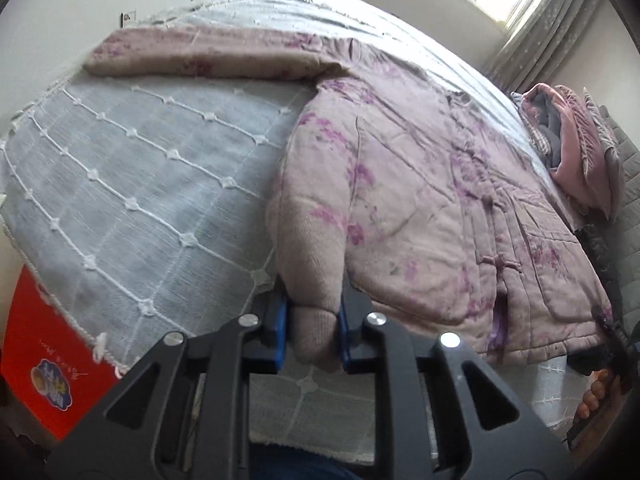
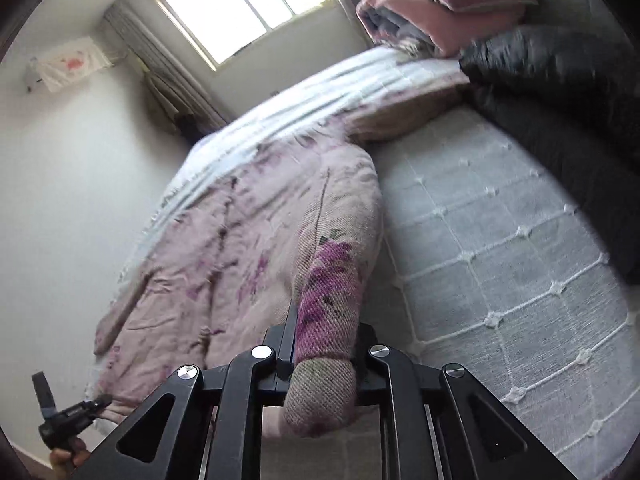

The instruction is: Fold large clothes

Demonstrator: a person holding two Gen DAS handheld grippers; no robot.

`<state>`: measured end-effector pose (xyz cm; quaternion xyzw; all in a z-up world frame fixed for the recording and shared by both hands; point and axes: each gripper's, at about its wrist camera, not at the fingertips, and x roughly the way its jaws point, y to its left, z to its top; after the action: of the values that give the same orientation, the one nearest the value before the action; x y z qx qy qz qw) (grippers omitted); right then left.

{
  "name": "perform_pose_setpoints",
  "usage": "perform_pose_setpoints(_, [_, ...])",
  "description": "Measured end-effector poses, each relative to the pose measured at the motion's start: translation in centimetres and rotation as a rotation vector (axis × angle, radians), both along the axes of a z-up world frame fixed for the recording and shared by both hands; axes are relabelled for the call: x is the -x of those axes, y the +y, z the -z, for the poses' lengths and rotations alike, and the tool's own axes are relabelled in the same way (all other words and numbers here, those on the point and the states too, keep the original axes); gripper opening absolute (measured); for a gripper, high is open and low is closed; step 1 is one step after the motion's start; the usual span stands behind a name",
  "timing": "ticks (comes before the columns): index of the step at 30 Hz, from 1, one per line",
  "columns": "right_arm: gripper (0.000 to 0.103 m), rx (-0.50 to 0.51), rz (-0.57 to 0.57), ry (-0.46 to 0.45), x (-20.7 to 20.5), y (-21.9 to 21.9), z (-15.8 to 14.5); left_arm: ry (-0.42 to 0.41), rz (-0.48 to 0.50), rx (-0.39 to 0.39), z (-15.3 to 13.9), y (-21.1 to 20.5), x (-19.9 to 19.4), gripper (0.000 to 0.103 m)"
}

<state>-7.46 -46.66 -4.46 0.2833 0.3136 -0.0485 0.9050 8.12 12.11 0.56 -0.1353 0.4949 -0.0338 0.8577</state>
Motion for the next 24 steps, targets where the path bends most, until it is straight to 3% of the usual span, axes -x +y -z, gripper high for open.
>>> perform_pose_setpoints(4, [0.015, 0.046, 0.023, 0.034, 2.0, 0.5, 0.6, -0.018, 0.000, -0.100, 0.0, -0.1, 1.3, 0.022])
perform_pose_setpoints(7, [0.020, 0.155, -0.002, 0.175, 0.7, 1.3, 3.6, 0.028, 0.025, -0.205, 2.2, -0.8, 0.2, 0.029])
perform_pose_setpoints(10, [0.028, 0.231, 0.004, 0.257, 0.8, 2.0, 6.1, 0.047, 0.003, -0.235, 3.3, 0.0, 0.2, 0.034])
perform_pose_setpoints(15, [0.035, 0.339, 0.038, 0.197, 2.2, 3.0, 3.7, -0.006, -0.027, -0.275, 2.0, 0.5, 1.5, 0.044])
perform_pose_setpoints(16, [0.041, 0.369, 0.045, 0.184, 2.4, 3.4, 3.1, -0.024, -0.033, -0.291, 1.4, 0.7, 1.6, 0.046])
perform_pose_setpoints(17, [0.053, 0.400, 0.050, 0.168, 2.7, 4.0, 2.3, -0.037, -0.037, -0.300, 1.1, 0.4, 1.9, 0.049])
perform_pose_setpoints(19, [0.061, 0.445, 0.052, 0.136, 2.5, 4.4, 1.1, -0.066, -0.036, -0.315, 0.3, 0.3, 2.5, 0.058])
perform_pose_setpoints(24, [0.062, 0.503, 0.004, 0.091, 2.1, 7.1, -1.6, -0.100, -0.035, -0.322, -1.0, -0.6, 3.4, 0.061])
